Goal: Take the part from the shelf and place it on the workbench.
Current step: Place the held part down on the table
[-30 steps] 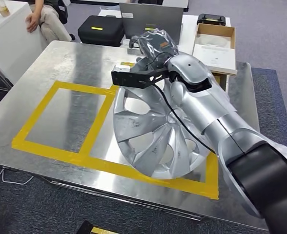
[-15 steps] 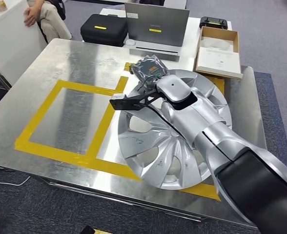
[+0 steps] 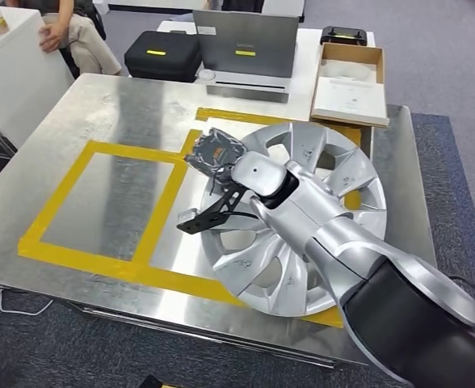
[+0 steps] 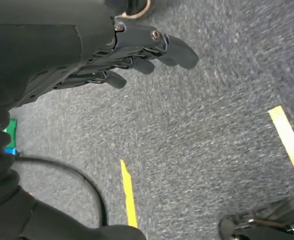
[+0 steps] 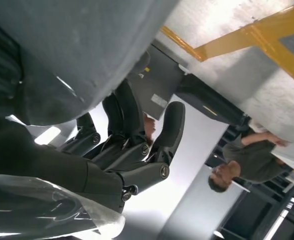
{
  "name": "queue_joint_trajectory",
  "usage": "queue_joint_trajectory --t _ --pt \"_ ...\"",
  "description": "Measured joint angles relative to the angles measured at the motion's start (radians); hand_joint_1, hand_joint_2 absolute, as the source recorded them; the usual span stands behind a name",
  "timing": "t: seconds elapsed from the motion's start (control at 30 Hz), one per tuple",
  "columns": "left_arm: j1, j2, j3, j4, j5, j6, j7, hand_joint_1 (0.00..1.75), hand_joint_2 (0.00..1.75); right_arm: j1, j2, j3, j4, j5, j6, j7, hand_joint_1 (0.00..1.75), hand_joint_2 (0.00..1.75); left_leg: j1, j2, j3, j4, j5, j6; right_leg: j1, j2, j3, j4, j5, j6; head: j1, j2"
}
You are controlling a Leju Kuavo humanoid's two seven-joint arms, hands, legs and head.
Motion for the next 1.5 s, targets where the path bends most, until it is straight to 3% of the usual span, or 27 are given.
queue_joint_trajectory --t 0.07,0.1,0.13,0.23,0.3,0.37,0.43,0.47,0.57,0.6,0.63,0.67,0.73,0.77,0.8,0.93,1.0,1.07,1.1,1.13,1.17,1.27,1.33,1.4,1.47,1.5 --pt "0.000 0.000 0.000 0.000 0.001 -0.001 0.002 0.00 1.75 0.003 0.006 0.022 0.002 0.016 0.019 -0.033 0.00 0.00 0.006 0.000 -0.051 0.115 -0.046 -0.009 -0.001 0.000 0.001 0.000 -0.001 -0.002 -0.002 0.000" --pt "0.000 0.000 0.000 0.000 0.002 0.002 0.004 0.00 1.75 0.005 0.009 0.033 0.003 0.024 0.032 -0.048 0.00 0.00 0.008 0.000 -0.063 0.141 -0.047 -0.012 -0.001 0.000 0.002 0.001 -0.001 -0.002 -0.002 0.000" --pt "0.001 0.000 -0.001 0.000 0.001 0.007 0.006 0.00 1.75 0.008 0.011 0.043 0.004 0.031 0.044 -0.058 0.00 0.00 0.010 0.000 -0.058 0.131 -0.031 -0.013 -0.002 0.001 0.002 0.001 -0.002 -0.001 -0.002 0.000" --pt "0.001 0.000 -0.007 0.000 -0.003 0.030 0.007 0.00 1.75 0.007 0.019 0.065 0.006 0.040 0.068 -0.070 0.00 0.00 0.014 -0.001 0.022 -0.041 0.055 -0.015 -0.002 0.004 0.002 0.005 -0.006 0.008 -0.003 0.000" --pt "0.000 -0.001 -0.010 0.000 -0.003 0.041 0.007 0.00 1.75 0.003 0.022 0.074 0.007 0.036 0.074 -0.076 0.00 0.00 0.013 -0.002 0.052 -0.109 0.067 -0.008 0.002 0.006 -0.002 0.007 -0.008 0.018 -0.003 0.000" --pt "0.001 -0.002 -0.010 0.000 -0.002 0.048 0.006 0.00 0.87 0.002 0.023 0.079 0.007 0.031 0.078 -0.074 0.00 0.87 0.011 -0.003 0.053 -0.114 0.064 0.007 0.003 0.006 -0.004 0.006 -0.007 0.027 -0.003 0.000" --pt "0.003 -0.002 -0.011 0.000 -0.001 0.049 0.004 0.00 0.00 0.000 0.023 0.084 0.008 0.026 0.073 -0.061 0.00 1.75 0.012 -0.002 0.055 -0.118 0.066 0.019 0.001 0.005 -0.015 0.022 -0.024 0.036 -0.002 0.000" --pt "0.002 -0.002 -0.011 0.000 0.000 0.048 0.004 0.00 0.00 -0.002 0.023 0.085 0.008 0.022 0.067 -0.054 0.00 1.75 0.012 -0.002 0.056 -0.120 0.067 0.026 0.001 0.004 -0.033 0.058 -0.046 0.039 0.000 0.000" --pt "0.001 -0.004 -0.011 0.000 0.000 0.046 0.004 0.00 0.00 -0.003 0.022 0.087 0.010 0.012 0.049 -0.040 0.00 1.75 0.009 -0.001 0.056 -0.120 0.065 0.038 0.000 0.003 -0.125 0.244 -0.127 0.041 0.002 0.000" --pt "0.001 -0.004 -0.011 0.000 0.001 0.045 0.004 0.00 0.00 -0.003 0.021 0.087 0.011 0.009 0.046 -0.037 0.00 1.75 0.007 -0.001 0.057 -0.120 0.065 0.039 0.001 0.003 -0.143 0.279 -0.131 0.040 0.002 0.000" --pt "0.002 -0.005 -0.011 0.000 0.002 0.044 0.004 0.00 0.00 -0.002 0.020 0.087 0.011 0.005 0.042 -0.033 0.00 1.75 0.006 -0.001 0.057 -0.120 0.064 0.040 0.001 0.003 -0.144 0.276 -0.117 0.037 0.002 0.000" --pt "0.002 -0.005 -0.011 0.000 0.004 0.044 0.004 0.00 0.00 -0.003 0.019 0.086 0.012 0.000 0.039 -0.028 0.00 1.75 0.004 -0.002 0.059 -0.119 0.064 0.040 0.002 0.003 -0.126 0.235 -0.087 0.033 0.002 0.000" --pt "0.002 -0.007 -0.012 0.000 0.005 0.043 0.004 0.00 0.00 -0.007 0.018 0.082 0.012 -0.011 0.031 -0.019 0.00 1.75 0.001 -0.002 0.061 -0.119 0.062 0.039 0.006 0.002 -0.062 0.106 -0.024 0.022 0.002 0.000" --pt "0.001 -0.008 -0.012 0.000 0.005 0.043 0.004 0.00 0.00 -0.010 0.018 0.079 0.012 -0.015 0.025 -0.017 0.00 1.75 -0.001 -0.002 0.060 -0.117 0.061 0.036 0.008 0.002 -0.034 0.055 -0.008 0.018 0.001 0.000" --pt "0.001 -0.008 -0.012 0.000 0.005 0.042 0.004 0.00 0.00 -0.013 0.018 0.075 0.012 -0.017 0.019 -0.015 0.00 1.75 -0.002 -0.002 0.058 -0.116 0.062 0.033 0.010 0.002 -0.018 0.026 -0.004 0.016 0.001 0.000" --pt "0.001 -0.008 -0.013 0.000 0.006 0.042 0.004 0.00 0.00 -0.016 0.015 0.069 0.012 -0.018 -0.001 -0.011 0.00 1.75 0.001 0.000 0.053 -0.104 0.051 0.012 0.007 0.004 -0.004 0.004 -0.003 0.008 0.000 0.000" --pt "0.001 -0.007 -0.013 0.000 0.006 0.042 0.004 0.00 0.00 -0.017 0.015 0.069 0.012 -0.012 -0.005 -0.014 0.00 0.87 0.004 0.000 0.022 -0.028 0.005 0.000 0.000 0.002 0.003 -0.002 0.000 0.003 -0.004 0.000" --pt "0.002 -0.007 -0.013 0.000 0.006 0.042 0.004 0.00 0.00 -0.017 0.015 0.072 0.012 0.011 0.001 -0.038 0.00 0.00 0.007 0.000 -0.034 0.101 -0.053 -0.010 -0.001 0.001 0.005 -0.002 -0.001 0.000 -0.006 0.000" --pt "0.003 -0.007 -0.013 0.000 0.006 0.042 0.004 0.00 0.00 -0.017 0.015 0.076 0.013 0.023 0.017 -0.059 0.00 0.00 0.009 0.000 -0.055 0.147 -0.066 -0.013 -0.001 0.002 0.005 -0.001 -0.002 0.000 -0.006 0.000" --pt "0.003 -0.007 -0.013 0.000 0.008 0.042 0.004 0.00 0.00 -0.017 0.016 0.081 0.014 0.027 0.046 -0.082 0.00 0.00 0.010 0.000 -0.062 0.160 -0.060 -0.014 -0.001 0.002 0.006 -0.001 -0.002 0.000 -0.006 0.000" --pt "0.004 -0.007 -0.013 0.000 0.011 0.040 0.004 0.00 0.00 -0.016 0.018 0.084 0.016 0.016 0.096 -0.101 0.00 0.00 0.012 0.000 -0.049 0.131 -0.034 -0.015 -0.001 0.003 0.007 -0.001 -0.003 0.001 -0.006 0.000" --pt "0.004 -0.008 -0.013 0.000 0.018 0.029 0.003 0.00 0.00 -0.016 0.028 0.059 0.023 -0.101 0.255 -0.112 0.00 0.00 0.015 -0.001 0.038 -0.059 0.057 -0.014 0.000 0.006 0.007 0.004 -0.008 0.010 -0.006 0.000" --pt "0.004 -0.008 -0.013 0.000 0.020 0.023 0.001 0.00 0.00 -0.019 0.031 0.011 0.025 -0.179 0.289 -0.107 0.00 0.00 0.013 -0.001 0.060 -0.110 0.061 -0.005 0.004 0.009 0.002 0.006 -0.008 0.019 -0.007 0.000" --pt "0.004 -0.008 -0.012 0.000 0.021 0.022 0.000 0.00 0.00 -0.020 0.033 -0.030 0.025 -0.206 0.298 -0.107 0.00 0.00 0.012 -0.002 0.060 -0.116 0.061 0.009 0.004 0.008 -0.001 0.004 -0.009 0.029 -0.007 0.000" --pt "0.005 -0.008 -0.012 0.000 0.023 0.021 -0.001 0.00 0.00 -0.022 0.032 -0.056 0.025 -0.222 0.297 -0.107 0.00 0.00 0.014 -0.002 0.062 -0.120 0.064 0.024 0.003 0.006 -0.017 0.034 -0.034 0.037 -0.004 0.000" --pt "0.005 -0.008 -0.012 0.000 0.023 0.019 -0.002 0.00 0.00 -0.023 0.032 -0.071 0.024 -0.244 0.285 -0.106 0.00 0.00 0.014 -0.001 0.063 -0.122 0.065 0.029 0.003 0.005 -0.038 0.077 -0.059 0.040 -0.003 0.000"
